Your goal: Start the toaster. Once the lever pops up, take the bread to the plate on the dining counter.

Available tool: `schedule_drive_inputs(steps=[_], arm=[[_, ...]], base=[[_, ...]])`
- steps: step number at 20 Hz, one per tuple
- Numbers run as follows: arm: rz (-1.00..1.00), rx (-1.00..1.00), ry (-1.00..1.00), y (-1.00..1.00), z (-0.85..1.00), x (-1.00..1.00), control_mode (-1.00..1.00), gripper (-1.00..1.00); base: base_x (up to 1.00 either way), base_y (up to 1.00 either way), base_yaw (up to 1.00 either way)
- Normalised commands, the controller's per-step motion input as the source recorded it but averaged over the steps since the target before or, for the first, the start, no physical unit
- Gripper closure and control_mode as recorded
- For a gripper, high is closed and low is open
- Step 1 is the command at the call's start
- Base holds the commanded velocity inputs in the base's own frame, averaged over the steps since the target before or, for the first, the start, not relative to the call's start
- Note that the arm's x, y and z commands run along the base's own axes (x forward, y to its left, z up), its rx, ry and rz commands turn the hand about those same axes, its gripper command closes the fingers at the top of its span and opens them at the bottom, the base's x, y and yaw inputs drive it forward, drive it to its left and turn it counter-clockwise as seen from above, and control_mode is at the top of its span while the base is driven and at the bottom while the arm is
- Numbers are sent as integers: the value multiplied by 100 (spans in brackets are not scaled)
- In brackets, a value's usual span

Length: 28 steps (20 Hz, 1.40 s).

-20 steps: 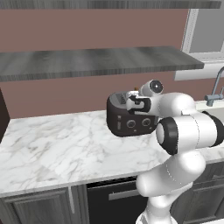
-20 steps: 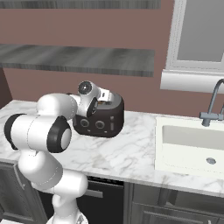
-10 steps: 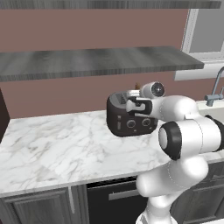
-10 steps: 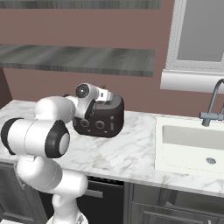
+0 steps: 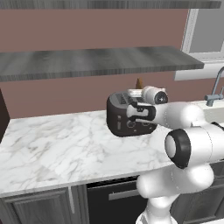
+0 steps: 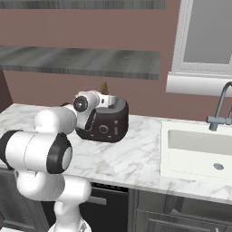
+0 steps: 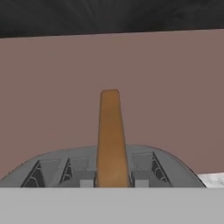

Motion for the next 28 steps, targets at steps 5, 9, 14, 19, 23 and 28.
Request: schedule_drive_inputs(steps=[5,9,14,19,23,28], arm=[[0,0,-13,0,37,-34,-100,100],[0,0,-10,0,46,-41,-100,100],[0,0,-1,-1,41,-66,-100,100],[-1,0,2,-5,36,-96,-100,100],[-2,0,5,-4,36,-100,-100,100],[-3,0,13,0,42,-100,-100,100]], base=[[0,0,0],[0,0,0],[0,0,0],[0,0,0],[0,0,0],[0,0,0]])
